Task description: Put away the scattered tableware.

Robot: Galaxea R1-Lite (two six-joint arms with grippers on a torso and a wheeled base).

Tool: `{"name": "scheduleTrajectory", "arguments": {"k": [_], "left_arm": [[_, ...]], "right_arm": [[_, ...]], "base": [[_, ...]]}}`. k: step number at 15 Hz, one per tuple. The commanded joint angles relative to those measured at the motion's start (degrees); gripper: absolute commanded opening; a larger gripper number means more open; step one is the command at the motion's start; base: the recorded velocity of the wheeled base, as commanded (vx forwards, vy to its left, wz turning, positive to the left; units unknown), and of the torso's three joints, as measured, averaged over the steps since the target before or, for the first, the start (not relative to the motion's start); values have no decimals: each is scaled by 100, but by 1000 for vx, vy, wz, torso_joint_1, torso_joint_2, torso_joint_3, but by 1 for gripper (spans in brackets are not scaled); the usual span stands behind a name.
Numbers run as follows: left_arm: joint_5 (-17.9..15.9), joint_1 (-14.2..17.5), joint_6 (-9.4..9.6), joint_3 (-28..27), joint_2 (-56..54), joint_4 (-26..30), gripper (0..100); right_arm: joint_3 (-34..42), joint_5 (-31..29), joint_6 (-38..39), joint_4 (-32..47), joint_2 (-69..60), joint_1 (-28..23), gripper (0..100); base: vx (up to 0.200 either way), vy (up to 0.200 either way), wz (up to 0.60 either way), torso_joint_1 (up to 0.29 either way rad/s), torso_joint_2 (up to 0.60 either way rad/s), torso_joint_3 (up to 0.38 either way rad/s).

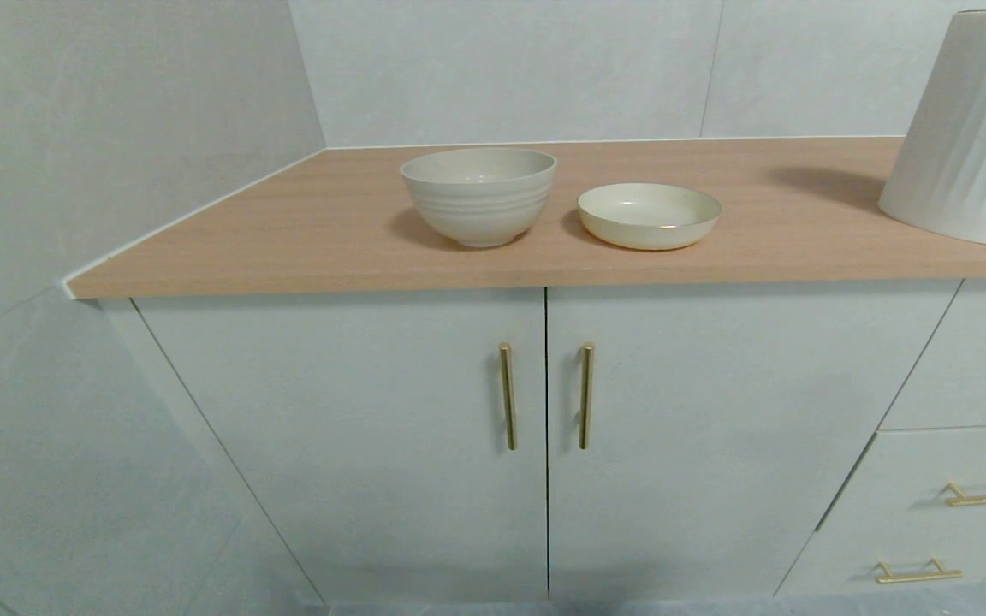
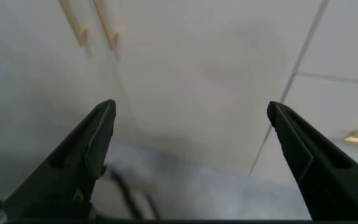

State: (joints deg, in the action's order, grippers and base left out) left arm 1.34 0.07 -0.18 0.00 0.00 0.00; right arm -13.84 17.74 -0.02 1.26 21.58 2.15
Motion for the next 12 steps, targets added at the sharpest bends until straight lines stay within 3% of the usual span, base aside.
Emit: {"name": "scheduleTrajectory", "arguments": {"k": [1,3,5,6,7,9,12], "left_arm": [[7,1,1,0,0,0,100],[7,1,1,0,0,0,100],[7,1,1,0,0,0,100],[7,1,1,0,0,0,100],[-2,1,9,0,0,0,100],[7,10,9,0,0,0,100],[7,10,9,0,9,0,100]], "right_arm": [[-893,151,29,-55,2395,787,100],[-1297,151,73,-662,3625,1561,100],[-1420,151,73,-1585,4610,1930,100],[-1526,133,64,-2604,5498,2150,100],[-1684,125,73,-3140,6025,2282,100],[-2097,116,196,-3334,6543,2545,100],[-2985,142,1057,-3087,6992,3169,100]], "base": [[0,0,0,0,0,0],[0,0,0,0,0,0],[0,0,0,0,0,0],[0,0,0,0,0,0],[0,0,0,0,0,0],[0,0,0,0,0,0],[0,0,0,0,0,0]]}}
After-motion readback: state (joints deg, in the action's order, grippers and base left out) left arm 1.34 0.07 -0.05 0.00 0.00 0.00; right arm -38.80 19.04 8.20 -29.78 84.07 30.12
